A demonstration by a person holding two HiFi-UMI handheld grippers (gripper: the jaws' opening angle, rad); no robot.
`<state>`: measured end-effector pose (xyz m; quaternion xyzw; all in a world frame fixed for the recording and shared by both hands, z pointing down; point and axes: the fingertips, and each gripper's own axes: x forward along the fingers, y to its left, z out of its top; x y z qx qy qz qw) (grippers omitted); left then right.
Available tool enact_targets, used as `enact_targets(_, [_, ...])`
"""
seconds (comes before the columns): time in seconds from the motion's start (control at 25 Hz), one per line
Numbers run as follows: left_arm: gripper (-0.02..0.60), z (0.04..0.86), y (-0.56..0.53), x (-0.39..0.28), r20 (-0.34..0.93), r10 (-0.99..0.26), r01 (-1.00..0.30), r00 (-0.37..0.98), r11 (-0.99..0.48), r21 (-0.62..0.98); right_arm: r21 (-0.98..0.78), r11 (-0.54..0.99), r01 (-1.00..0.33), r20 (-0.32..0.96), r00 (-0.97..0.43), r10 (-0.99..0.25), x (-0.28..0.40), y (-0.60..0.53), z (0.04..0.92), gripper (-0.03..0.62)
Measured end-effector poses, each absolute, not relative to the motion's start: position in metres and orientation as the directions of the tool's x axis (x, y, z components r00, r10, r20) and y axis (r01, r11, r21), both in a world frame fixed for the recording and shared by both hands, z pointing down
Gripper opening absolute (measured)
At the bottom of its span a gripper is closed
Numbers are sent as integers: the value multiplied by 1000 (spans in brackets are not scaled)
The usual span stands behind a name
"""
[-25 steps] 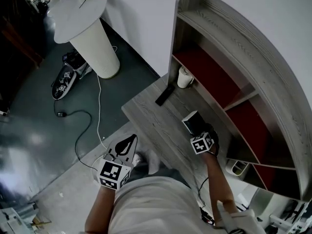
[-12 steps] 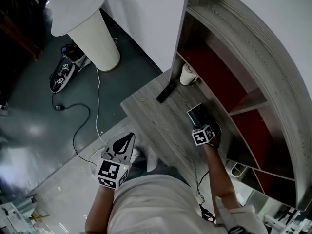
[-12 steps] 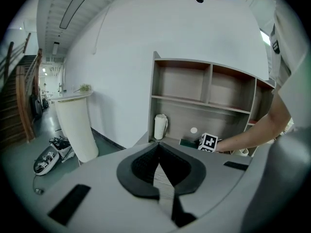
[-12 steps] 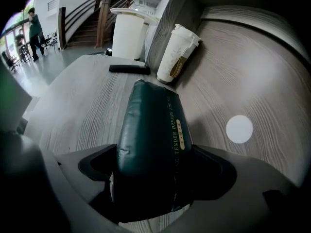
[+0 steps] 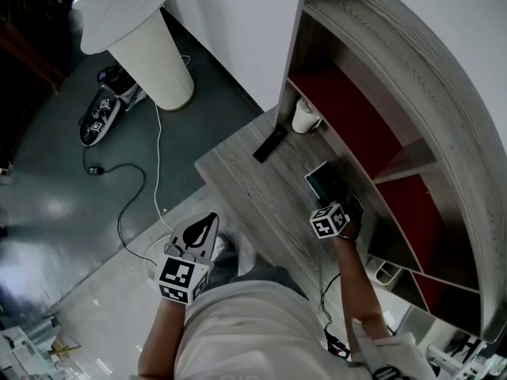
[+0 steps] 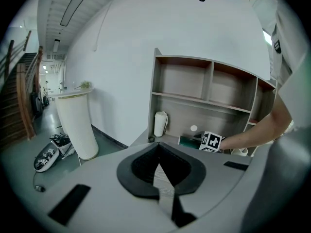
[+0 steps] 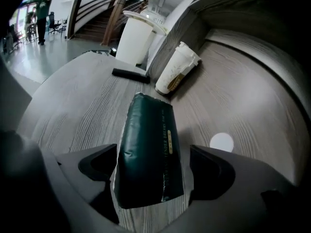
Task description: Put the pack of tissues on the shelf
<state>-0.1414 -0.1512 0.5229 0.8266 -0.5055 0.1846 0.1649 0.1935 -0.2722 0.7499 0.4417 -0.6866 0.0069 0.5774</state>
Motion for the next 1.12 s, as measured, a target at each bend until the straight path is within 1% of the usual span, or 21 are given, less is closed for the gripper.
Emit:
enact_targets(0.16, [17, 524, -149, -143, 473, -775, -898, 418, -432, 84, 552, 609, -569, 767, 60, -639, 180, -265, 741, 474])
enact_targets(0.2, [17, 524, -149, -144, 475, -776, -899, 416, -430, 85, 568, 612, -550, 761, 68, -645, 178, -264, 742, 443])
enact_targets(0.28, [17, 524, -148, -146, 477, -777, -901, 411, -425, 85, 599, 619, -508, 752, 92, -652, 175, -264, 748, 291])
enact_targets(0.4, [17, 525, -145, -148, 476, -780, -904, 407, -420, 85, 622, 621, -477, 746, 121, -655, 177, -269, 753, 288])
enact_targets(0.92, [17, 529, -134, -156, 487, -782, -914, 390, -393, 101, 656, 553, -514, 720, 208, -662, 218, -321, 751, 291])
enact_targets(1.12, [17, 529, -128, -158, 485, -785, -917, 386, -383, 109, 648, 563, -513, 734, 221, -643, 226, -327, 757, 295])
